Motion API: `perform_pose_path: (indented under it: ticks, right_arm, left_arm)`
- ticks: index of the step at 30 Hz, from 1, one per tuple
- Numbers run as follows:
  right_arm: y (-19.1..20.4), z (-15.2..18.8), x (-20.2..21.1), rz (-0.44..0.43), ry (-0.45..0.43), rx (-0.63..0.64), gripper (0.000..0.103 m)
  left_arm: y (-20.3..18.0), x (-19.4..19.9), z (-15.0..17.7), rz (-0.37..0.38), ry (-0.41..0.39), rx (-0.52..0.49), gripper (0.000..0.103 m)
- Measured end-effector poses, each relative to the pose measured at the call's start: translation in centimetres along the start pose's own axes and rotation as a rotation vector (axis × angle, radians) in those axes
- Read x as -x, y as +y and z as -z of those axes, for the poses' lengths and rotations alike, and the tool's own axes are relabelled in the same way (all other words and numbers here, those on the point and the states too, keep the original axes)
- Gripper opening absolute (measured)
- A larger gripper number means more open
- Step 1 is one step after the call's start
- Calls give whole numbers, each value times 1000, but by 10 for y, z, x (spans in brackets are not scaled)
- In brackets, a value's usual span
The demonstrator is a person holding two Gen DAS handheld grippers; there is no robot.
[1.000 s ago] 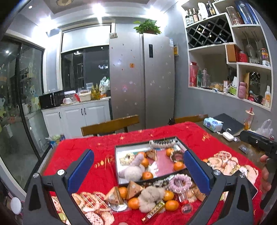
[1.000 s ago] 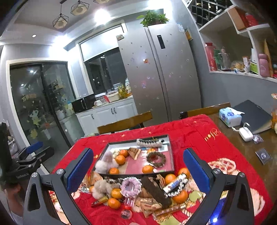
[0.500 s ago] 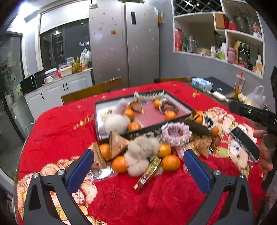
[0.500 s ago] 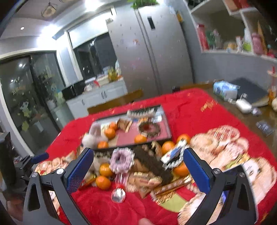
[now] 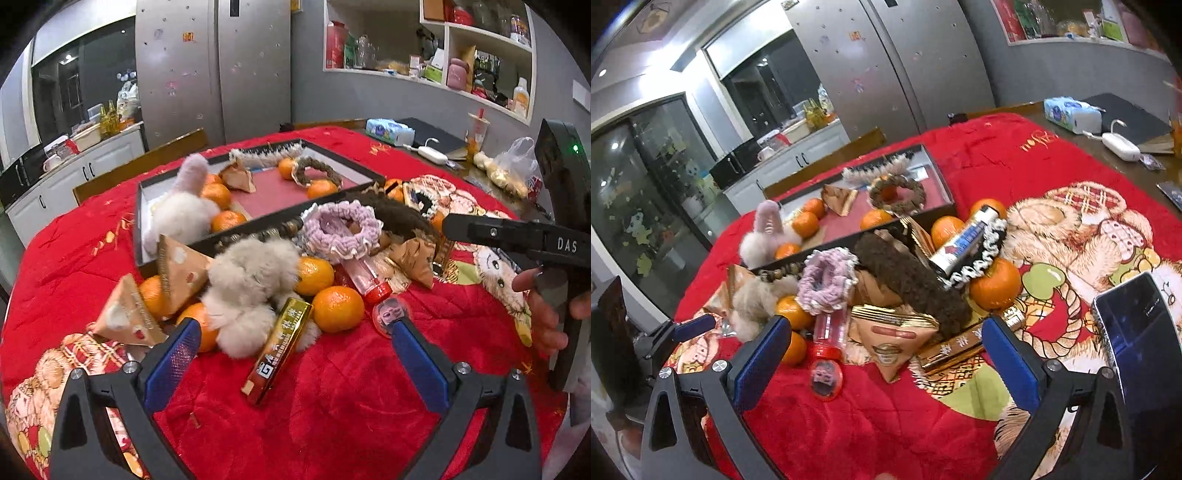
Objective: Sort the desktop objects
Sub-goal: 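Grasp the gold bar-shaped box with the left tool while the right tool approaches the triangular snack pack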
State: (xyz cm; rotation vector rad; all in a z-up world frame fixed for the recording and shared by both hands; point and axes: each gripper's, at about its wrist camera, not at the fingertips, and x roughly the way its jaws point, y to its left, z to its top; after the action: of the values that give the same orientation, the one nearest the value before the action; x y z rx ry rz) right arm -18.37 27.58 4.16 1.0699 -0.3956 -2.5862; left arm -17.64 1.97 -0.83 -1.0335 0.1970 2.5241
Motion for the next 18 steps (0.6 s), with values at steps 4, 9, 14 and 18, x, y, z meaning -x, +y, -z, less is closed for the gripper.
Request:
perform_pose_path:
  ticks: [4,9,14,18]
  right_arm:
    - [-1,0,-7,2,16,6,103]
    - [4,3,-14,-4,38,30,99]
    - [6,6,-20,1,56,51,89]
    - [7,8,-24,8,66,59,76]
  left_arm:
    - [0,-11,2,27,23,9,103]
    - [0,-17,4,51,33,15,103]
    - [4,-23,6,67,42,47,103]
    - [7,-29,8,91,64,80,103]
